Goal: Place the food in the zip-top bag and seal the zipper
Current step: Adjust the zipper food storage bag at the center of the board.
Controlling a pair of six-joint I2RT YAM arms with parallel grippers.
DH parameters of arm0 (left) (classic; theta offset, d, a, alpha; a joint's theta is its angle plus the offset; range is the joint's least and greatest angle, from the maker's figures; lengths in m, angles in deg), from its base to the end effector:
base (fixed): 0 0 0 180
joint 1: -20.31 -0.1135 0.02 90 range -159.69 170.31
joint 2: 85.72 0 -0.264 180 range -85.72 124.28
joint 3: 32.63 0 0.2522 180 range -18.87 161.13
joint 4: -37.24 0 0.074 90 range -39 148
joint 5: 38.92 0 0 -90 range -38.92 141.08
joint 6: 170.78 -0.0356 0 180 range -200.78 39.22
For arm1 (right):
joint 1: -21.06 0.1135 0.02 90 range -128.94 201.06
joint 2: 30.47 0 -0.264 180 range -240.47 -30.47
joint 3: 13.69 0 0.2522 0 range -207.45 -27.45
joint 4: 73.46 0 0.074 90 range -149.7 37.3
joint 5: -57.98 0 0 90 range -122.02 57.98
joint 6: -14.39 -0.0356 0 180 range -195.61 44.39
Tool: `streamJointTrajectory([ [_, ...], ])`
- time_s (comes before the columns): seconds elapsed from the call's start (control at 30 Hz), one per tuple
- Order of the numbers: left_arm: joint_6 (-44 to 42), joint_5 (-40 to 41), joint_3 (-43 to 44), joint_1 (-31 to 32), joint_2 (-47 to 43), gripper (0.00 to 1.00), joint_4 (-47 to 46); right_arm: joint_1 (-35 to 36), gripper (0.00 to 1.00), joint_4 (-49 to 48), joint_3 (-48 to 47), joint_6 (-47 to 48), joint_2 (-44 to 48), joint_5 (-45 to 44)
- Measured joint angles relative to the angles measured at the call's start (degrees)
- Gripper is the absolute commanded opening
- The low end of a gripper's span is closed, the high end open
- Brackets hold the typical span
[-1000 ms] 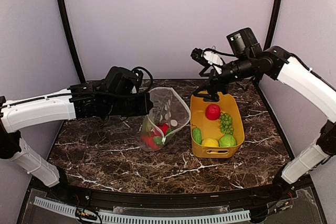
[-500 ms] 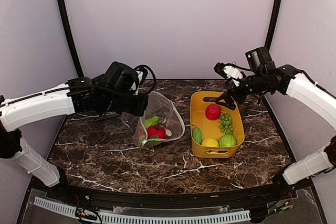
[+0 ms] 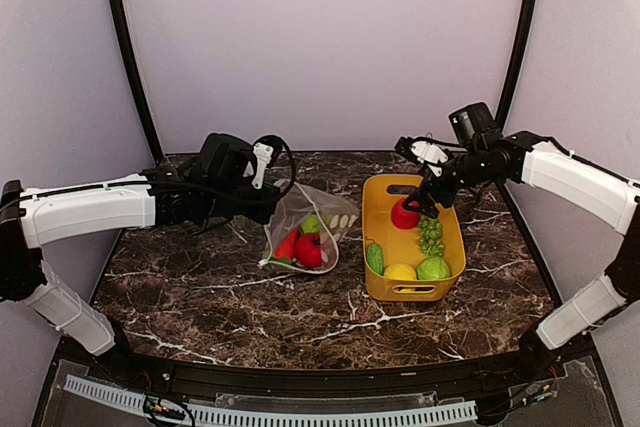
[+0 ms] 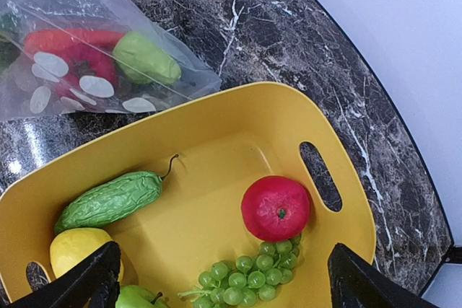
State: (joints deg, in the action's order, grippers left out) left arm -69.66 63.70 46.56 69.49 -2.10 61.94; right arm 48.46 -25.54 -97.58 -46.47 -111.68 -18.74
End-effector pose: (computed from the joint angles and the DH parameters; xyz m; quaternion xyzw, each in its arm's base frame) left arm 0.2262 -0.2500 0.3035 0.2268 0.8283 -0.1709 0.4830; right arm 0.2698 0.1490 0.3090 -0.4738 0.7881 0.1012 0.3798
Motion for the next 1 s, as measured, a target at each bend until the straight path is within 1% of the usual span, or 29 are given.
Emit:
streamJointTrajectory([
  [0.07,1.2,-0.3,-2.4,-2.1,-0.6,0.01,-1.1,-0.1,0.86,0.0,-0.5,0.6,-1.6,-0.1],
  [0.17,2.0,-0.7,-3.6,-2.7,-1.8,0.01,-1.9,-0.2,0.80,0.0,-1.4,1.2,-4.3,-0.3],
  [0.23,2.4,-1.4,-3.6,-2.5,-3.0,0.01,-2.7,-0.4,0.77,0.0,-2.0,1.6,-6.3,-0.8],
  [0.33,2.6,-2.0,-3.5,-2.3,-4.7,0.01,-2.7,-0.5,0.75,0.1,-2.9,1.9,-9.3,-2.0],
  [0.6,2.7,-3.3,-0.2,-2.3,-4.8,0.01,0.2,-1.4,0.74,0.2,-8.9,2.1,-16.3,-5.6],
  [0.73,5.9,-6.4,6.0,-2.3,-1.8,0.01,2.7,-2.0,0.74,0.2,-10.7,2.1,-18.1,-6.7],
  [0.8,7.5,-8.2,10.6,-2.3,0.9,0.01,2.9,-2.4,0.75,0.2,-11.1,2.1,-18.7,-7.1],
  [0.87,8.0,-9.0,13.7,-2.3,2.9,0.01,2.9,-2.7,0.77,0.2,-11.2,1.8,-19.3,-7.2],
  [0.93,8.2,-9.2,14.8,-2.3,3.9,0.01,2.7,-2.9,0.79,0.2,-11.2,1.6,-19.8,-7.2],
  [1.0,8.2,-9.1,13.7,-2.3,3.8,0.01,2.4,-3.0,0.80,0.3,-11.2,1.2,-20.1,-7.3],
])
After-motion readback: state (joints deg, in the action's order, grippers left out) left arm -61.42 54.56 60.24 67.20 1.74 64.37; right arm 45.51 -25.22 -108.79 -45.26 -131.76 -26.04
